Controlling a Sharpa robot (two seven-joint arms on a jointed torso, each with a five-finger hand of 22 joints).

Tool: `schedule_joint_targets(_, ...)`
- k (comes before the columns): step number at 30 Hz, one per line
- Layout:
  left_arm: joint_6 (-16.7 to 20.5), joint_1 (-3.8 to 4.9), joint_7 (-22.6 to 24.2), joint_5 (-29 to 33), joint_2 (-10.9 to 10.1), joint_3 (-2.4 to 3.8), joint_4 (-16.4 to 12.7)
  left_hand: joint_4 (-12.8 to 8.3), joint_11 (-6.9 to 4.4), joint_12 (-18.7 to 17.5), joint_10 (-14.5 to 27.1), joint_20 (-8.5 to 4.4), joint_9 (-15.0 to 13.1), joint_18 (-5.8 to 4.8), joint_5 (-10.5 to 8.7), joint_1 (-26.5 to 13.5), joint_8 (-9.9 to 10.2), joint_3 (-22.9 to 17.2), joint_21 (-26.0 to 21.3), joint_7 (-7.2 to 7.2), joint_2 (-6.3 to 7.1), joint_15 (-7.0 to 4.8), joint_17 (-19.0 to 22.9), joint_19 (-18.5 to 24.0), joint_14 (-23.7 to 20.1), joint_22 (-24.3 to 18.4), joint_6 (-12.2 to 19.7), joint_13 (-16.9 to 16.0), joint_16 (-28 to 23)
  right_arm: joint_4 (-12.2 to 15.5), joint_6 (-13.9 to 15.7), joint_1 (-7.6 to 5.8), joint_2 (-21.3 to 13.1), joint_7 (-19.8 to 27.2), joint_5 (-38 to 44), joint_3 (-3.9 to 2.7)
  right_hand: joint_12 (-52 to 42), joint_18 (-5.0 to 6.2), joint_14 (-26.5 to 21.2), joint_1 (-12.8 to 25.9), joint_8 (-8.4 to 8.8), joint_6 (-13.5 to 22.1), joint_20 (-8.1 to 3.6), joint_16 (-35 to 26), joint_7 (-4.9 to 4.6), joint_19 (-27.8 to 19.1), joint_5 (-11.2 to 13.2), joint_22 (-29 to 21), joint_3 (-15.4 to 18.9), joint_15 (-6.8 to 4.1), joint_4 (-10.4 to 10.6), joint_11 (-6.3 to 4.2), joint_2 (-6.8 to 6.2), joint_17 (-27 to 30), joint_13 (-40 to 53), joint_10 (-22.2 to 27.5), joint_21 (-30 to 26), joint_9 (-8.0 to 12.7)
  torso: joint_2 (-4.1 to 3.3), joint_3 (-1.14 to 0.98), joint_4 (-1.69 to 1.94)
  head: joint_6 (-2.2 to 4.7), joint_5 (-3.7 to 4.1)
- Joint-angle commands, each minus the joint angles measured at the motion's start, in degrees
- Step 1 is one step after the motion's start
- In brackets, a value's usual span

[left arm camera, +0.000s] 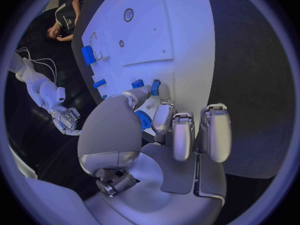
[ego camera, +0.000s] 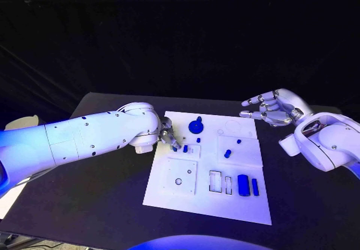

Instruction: Assemble the parts on the task board

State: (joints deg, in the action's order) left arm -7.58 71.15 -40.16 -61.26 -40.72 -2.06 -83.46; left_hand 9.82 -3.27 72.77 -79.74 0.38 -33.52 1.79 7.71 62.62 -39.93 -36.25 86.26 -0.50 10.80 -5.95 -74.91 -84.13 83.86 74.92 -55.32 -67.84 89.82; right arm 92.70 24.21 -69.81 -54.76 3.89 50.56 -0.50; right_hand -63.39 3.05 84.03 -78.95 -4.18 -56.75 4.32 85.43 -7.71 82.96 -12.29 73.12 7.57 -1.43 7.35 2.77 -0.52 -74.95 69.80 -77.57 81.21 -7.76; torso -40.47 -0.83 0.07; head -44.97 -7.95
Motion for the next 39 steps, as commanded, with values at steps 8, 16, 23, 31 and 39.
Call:
schedule_joint_targets(8,-2.14,-0.55,-2.06,1.75,0.27,-0.34,0.24,4.94,-0.03,0.16,-0.3,-0.29,0.27,-0.91,0.22,-2.79,-0.11,18.41,0.62,0.1,-0.11,-0.55,-15.09,-4.69,6.14,12.07,-1.05,0.09,0.18,0.02,-0.63,0.04,0.1,0.27,0.44,-0.01,0.49,0.59,4.22,-0.04,0.12,-0.3,0.11,-0.25,-0.11,-0.45,-0.12,-0.17,0.41,-0.08,-0.02,0.01,0.35,-7.94,-0.19,0.49,-0.35,-0.06,0.01,0.03,-0.03,0.05,0.02)
schedule_joint_targets(16,-1.51,-0.56,-2.05,2.21,0.16,-0.33,0.39,6.74,-0.04,0.23,-0.34,-0.49,0.47,-0.91,0.21,-1.27,-0.08,22.8,0.68,0.05,-1.57,-0.46,-15.09,-4.72,6.14,12.17,-1.15,-0.05,0.18,-0.12,-0.82,0.04,0.27,0.16,0.43,-0.01,0.58,0.63,4.2,-0.03,0.12,-0.3,0.11,-0.32,-0.11,-0.52,-0.13,-0.34,0.44,-0.08,-0.01,0.01,0.36,-7.85,-0.26,0.54,-0.45,-0.06,-0.01,0.03,0.02,0.16,0.18)
schedule_joint_targets(23,0.52,-0.56,-0.68,4.06,-0.33,-0.27,-0.25,6.81,-0.05,0.1,-0.26,-0.51,0.5,-0.85,0.23,-1.16,-0.09,23.27,0.46,0.06,-2.03,-0.47,-15.09,-4.64,6.14,11.98,-1.18,0.12,0.18,-0.34,-0.89,0.04,0.41,0.13,0.37,-0.01,1.28,0.76,4.04,0.02,0.15,-0.22,0.11,-0.77,-0.12,-0.82,-0.16,-1.01,0.64,-0.08,0.04,0.02,0.39,-7.26,-0.79,0.91,-0.87,-0.07,-0.01,0.05,0.01,0.2,0.18)
schedule_joint_targets(31,7.18,-0.54,3.31,9.63,-1.77,0.0,-1.19,6.98,0.41,-3.43,2.41,-0.35,0.62,-0.28,0.39,-2.28,0.26,25.36,-1.63,-0.51,-3.38,-0.2,-15.09,-3.84,6.14,10.1,0.61,4.42,0.18,-0.67,-1.26,0.13,0.58,0.12,0.11,0.0,17.06,3.15,0.9,-0.63,0.32,0.92,0.13,-9.69,-0.3,-6.52,-0.32,-13.67,2.03,-0.03,0.27,0.17,1.03,2.95,-13.04,9.03,-9.49,-0.04,0.05,0.0,-0.03,0.31,0.31)
schedule_joint_targets(39,11.26,-0.13,7.85,15.55,-3.12,0.41,-1.7,6.94,4.1,-20.82,18.4,1.89,3.36,1.47,0.48,-0.16,4.27,29.64,-9.37,-4.71,-2.41,2.71,-15.09,-1.0,6.14,3.46,10.67,24.58,0.18,-2.06,-1.94,0.22,0.96,1.34,-1.62,0.08,43.26,7.06,-16.31,-3.7,0.41,3.55,3.17,-54.21,-2.82,-23.92,-1.61,-48.44,3.23,3.18,1.78,3.82,2.71,38.55,-36.05,19.78,-43.55,0.6,0.09,-0.01,0.03,0.6,0.36)
